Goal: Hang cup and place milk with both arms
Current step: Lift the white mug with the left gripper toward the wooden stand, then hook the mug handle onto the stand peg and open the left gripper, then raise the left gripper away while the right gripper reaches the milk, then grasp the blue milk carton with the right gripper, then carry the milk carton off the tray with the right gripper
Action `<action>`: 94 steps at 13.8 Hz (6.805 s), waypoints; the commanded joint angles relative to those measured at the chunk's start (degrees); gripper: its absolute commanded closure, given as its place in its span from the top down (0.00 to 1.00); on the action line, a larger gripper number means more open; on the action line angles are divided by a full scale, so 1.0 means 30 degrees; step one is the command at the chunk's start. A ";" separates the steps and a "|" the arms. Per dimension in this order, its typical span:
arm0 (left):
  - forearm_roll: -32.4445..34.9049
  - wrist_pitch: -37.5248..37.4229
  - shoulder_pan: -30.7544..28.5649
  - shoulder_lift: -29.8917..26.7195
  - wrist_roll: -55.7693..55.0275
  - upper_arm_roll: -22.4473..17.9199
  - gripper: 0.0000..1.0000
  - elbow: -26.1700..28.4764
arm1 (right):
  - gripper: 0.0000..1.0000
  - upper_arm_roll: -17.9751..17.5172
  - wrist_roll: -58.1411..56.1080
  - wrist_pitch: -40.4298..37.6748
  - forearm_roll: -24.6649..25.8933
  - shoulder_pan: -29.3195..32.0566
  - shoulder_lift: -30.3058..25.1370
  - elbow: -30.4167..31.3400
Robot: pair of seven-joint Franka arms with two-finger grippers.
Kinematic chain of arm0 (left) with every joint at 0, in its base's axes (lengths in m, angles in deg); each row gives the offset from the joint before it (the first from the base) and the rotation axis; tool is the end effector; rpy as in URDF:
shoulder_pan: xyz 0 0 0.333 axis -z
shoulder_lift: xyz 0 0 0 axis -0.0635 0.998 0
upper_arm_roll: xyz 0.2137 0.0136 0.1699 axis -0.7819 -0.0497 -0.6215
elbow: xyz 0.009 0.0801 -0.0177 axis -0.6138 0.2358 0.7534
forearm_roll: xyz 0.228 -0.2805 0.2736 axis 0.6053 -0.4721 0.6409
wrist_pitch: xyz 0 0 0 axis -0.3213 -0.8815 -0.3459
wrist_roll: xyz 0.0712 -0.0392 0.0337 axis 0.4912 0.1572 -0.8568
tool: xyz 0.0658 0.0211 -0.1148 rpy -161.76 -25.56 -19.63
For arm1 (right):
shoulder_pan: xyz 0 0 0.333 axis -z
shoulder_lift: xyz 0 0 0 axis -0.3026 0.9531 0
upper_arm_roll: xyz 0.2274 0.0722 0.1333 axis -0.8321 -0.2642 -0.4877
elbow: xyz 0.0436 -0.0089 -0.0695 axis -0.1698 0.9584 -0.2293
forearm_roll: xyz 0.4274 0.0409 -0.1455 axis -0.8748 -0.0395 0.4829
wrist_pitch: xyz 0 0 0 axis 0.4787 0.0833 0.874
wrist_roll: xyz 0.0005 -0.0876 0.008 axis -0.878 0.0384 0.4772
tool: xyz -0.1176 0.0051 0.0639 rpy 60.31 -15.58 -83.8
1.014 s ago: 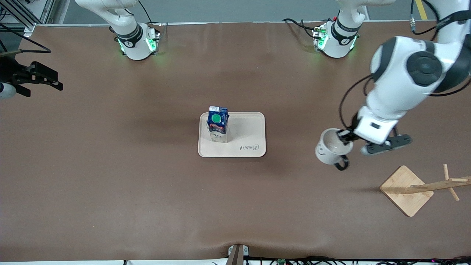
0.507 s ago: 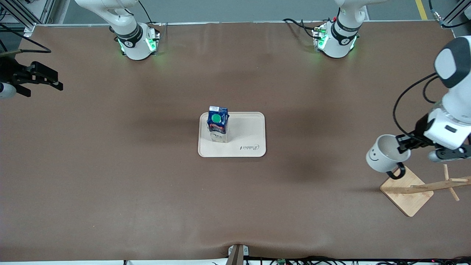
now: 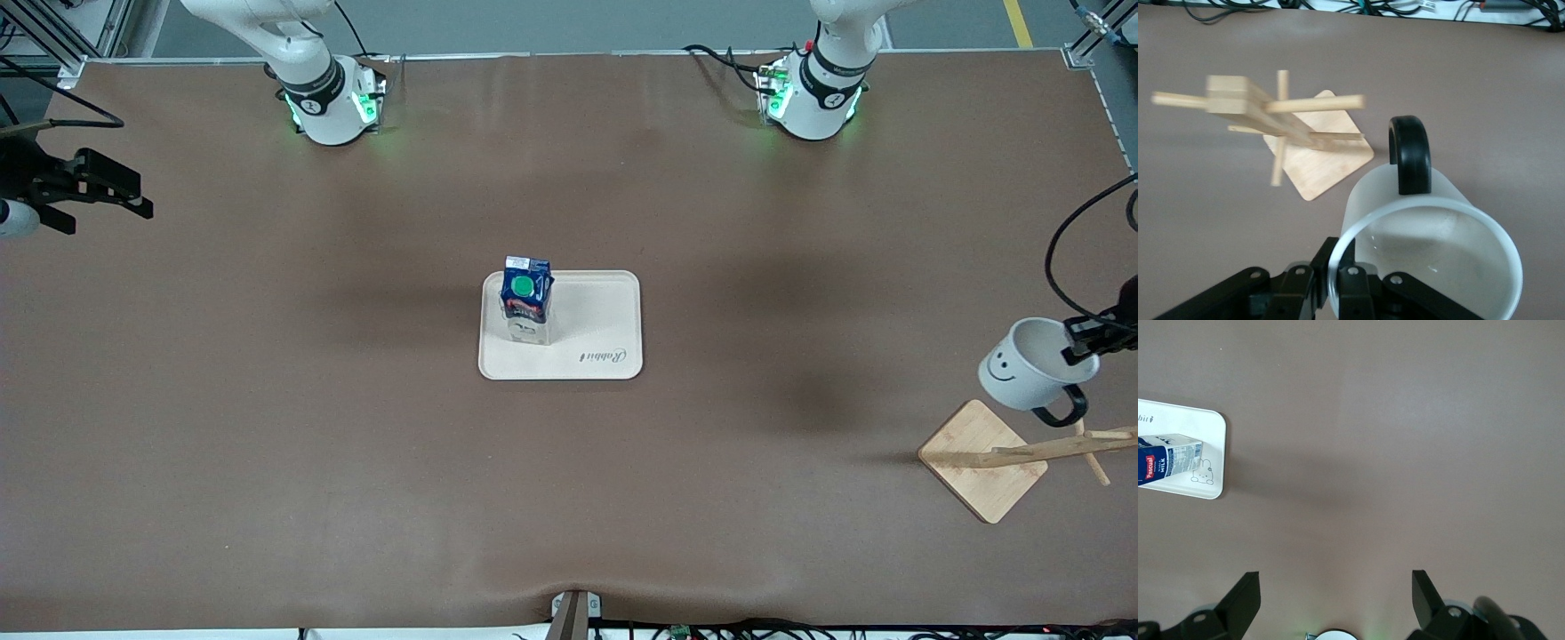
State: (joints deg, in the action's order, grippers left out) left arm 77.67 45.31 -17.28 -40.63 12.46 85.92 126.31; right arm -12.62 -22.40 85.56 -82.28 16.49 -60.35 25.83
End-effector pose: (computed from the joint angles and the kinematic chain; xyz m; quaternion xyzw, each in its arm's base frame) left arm 0.6857 0.1212 0.4360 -0.9943 -0.0413 -0.0966 0.0194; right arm 0.5998 -0.0054 0.5775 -0.9950 -0.0830 0.0400 0.0384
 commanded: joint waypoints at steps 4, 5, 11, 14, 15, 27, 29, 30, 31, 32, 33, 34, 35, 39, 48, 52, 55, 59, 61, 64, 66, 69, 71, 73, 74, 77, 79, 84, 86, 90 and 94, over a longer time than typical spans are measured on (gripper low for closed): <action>-0.1078 0.0994 -0.0527 0.0567 0.1104 0.0186 0.00 -0.0385 | 1.00 -0.0225 0.0158 -0.0161 -0.0390 0.0405 0.0199 -0.0334; -0.1165 0.1314 -0.0673 0.0713 0.1280 0.0186 0.00 -0.0385 | 1.00 -0.0225 0.0158 -0.0161 -0.0419 0.0405 0.0199 -0.0305; -0.1312 0.1873 -0.0849 0.1709 0.1809 0.0157 0.00 -0.1058 | 1.00 -0.0225 0.0158 -0.0190 -0.0419 0.0405 0.0199 -0.0304; -0.1576 0.2108 -0.1202 0.2089 0.1809 0.0186 0.00 -0.1058 | 1.00 -0.0225 0.0158 -0.0161 -0.0419 0.0405 0.0199 -0.0304; -0.1576 0.2196 -0.1231 0.2121 0.1867 0.0186 0.00 -0.1058 | 1.00 -0.0225 0.0158 -0.0161 -0.0419 0.0376 0.0199 -0.0304; -0.1430 0.1703 -0.0734 0.2590 0.1780 0.0361 1.00 -0.2610 | 1.00 -0.0225 0.0158 -0.0190 -0.0506 0.0522 0.0287 -0.0334; -0.1575 0.0387 -0.0267 0.2560 0.1604 0.0449 1.00 -0.3398 | 1.00 -0.0225 0.0158 -0.0190 -0.0653 0.0552 0.0287 -0.0334; -0.1431 -0.0345 -0.0206 0.2473 0.1082 0.0449 1.00 -0.3547 | 1.00 -0.0225 0.0158 -0.0219 -0.0741 0.0552 0.0316 -0.0305; -0.1343 -0.0932 -0.0206 0.2124 0.0467 0.0565 1.00 -0.3520 | 1.00 -0.0225 0.0129 -0.0278 -0.0770 0.0552 0.0403 -0.0333; -0.1342 -0.1808 -0.0148 0.1686 0.0055 0.0828 1.00 -0.3519 | 1.00 -0.0225 0.0129 -0.0307 -0.0800 0.0523 0.0520 -0.0305; -0.1255 -0.2629 -0.0089 0.1333 -0.0413 0.1062 1.00 -0.3519 | 1.00 -0.0225 0.0129 -0.0308 -0.0829 0.0493 0.0550 -0.0246; -0.1254 -0.3479 -0.0089 0.0953 -0.0853 0.1326 1.00 -0.3490 | 1.00 -0.0225 0.0071 -0.0279 -0.0800 0.0493 0.0927 -0.0217; -0.1254 -0.4299 -0.0089 0.0543 -0.1234 0.1676 1.00 -0.3374 | 1.00 -0.0225 0.0012 -0.0278 -0.0742 0.0551 0.1424 -0.0332; -0.0320 -0.6530 -0.0089 -0.0951 -0.1941 0.2819 1.00 -0.3023 | 1.00 -0.0342 -0.0076 0.1128 -0.0712 0.0465 0.3768 -0.0391; -0.0082 -0.9166 -0.0147 -0.1834 -0.1444 0.3409 1.00 -0.3809 | 1.00 -0.0254 0.0215 0.1568 -0.0419 0.1402 0.4945 -0.0421; -0.0140 -0.9698 0.0579 -0.2591 -0.1385 0.3148 1.00 -0.4048 | 1.00 -0.0401 0.3102 0.0752 -0.2083 0.0500 0.4711 0.0278; -0.0141 -1.0693 0.3009 -0.3267 -0.1617 0.1043 1.00 -0.3872 | 1.00 -0.0430 0.8053 0.0688 -0.2643 -0.2340 0.4681 0.0311; -0.0170 -1.0811 0.7693 -0.4411 -0.1824 -0.3202 1.00 -0.2527 | 1.00 -0.0371 1.2783 0.3496 -0.3847 -0.6649 0.5206 0.0399; -0.0141 -1.0811 0.8552 -0.4880 -0.1882 -0.3886 1.00 -0.1998 | 1.00 -0.0371 1.3686 0.4813 -0.3847 -0.8142 0.6055 0.0399; -0.0141 -1.0782 0.8873 -0.4852 -0.2905 -0.3682 1.00 -0.1967 | 1.00 -0.0371 1.6789 0.6570 -0.3760 -1.0193 0.7196 0.0370; -0.0141 -1.0782 0.8847 -0.4764 -0.2967 -0.3681 1.00 -0.2025 | 1.00 -0.0342 1.7325 0.8326 -0.3700 -1.1251 0.8075 0.0399; -0.0141 -1.0723 0.8730 -0.4764 -0.2967 -0.3710 1.00 -0.1997 | 1.00 -0.0342 1.7326 0.9884 -0.3584 -1.2306 0.9219 0.0370; -0.0141 -1.0752 0.8468 -0.4822 -0.2967 -0.3740 1.00 -0.1967 | 1.00 -0.0342 1.7355 0.9830 -0.3378 -1.2514 0.9398 0.0515; -0.0141 -1.0753 0.8437 -0.4823 -0.2966 -0.3711 1.00 -0.1967 | 1.00 -0.0284 1.7413 0.9946 -0.3088 -1.2980 0.9689 0.0750; -0.0112 -1.0753 0.8466 -0.4823 -0.2967 -0.3711 1.00 -0.1967 | 1.00 -0.0284 1.7646 0.9946 -0.2650 -1.3157 0.9836 0.0779; -0.0111 -1.0665 0.8584 -0.4823 -0.3025 -0.3449 1.00 -0.1850 | 0.00 -0.0342 1.8317 0.9742 -0.1208 -1.3276 1.0072 0.0606; -0.0140 -1.0578 0.8642 -0.4823 -0.3025 -0.3418 1.00 -0.1820 | 0.00 -0.0400 1.9782 0.9742 -0.1413 -1.3015 1.0043 -0.0007; -0.0141 -1.0518 0.8613 -0.4793 -0.3025 -0.3388 1.00 -0.1849 | 0.00 -0.0254 2.3362 0.5896 -0.8562 -0.9627 0.9779 -0.3579; -0.0140 -1.0518 0.8584 -0.4793 -0.3025 -0.3388 1.00 -0.1879 | 0.00 -0.0226 2.1149 0.1675 -0.8273 -0.7806 0.9692 -0.4782; -0.0141 -1.0518 0.8525 -0.4823 -0.3025 -0.3388 1.00 -0.1966 | 0.00 -0.0225 1.5669 -0.1767 -0.2631 -0.5283 0.7557 -0.3707; -0.0141 -1.0489 0.8554 -0.4852 -0.3025 -0.3388 1.00 -0.1967 | 0.00 -0.0225 0.9114 0.1875 -0.0421 -0.1742 0.3782 0.3602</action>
State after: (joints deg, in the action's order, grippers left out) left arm 76.35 13.29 8.31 -53.92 4.20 75.56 119.74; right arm -12.13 14.10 83.81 -85.30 6.06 -40.52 22.02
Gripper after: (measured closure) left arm 0.000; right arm 0.317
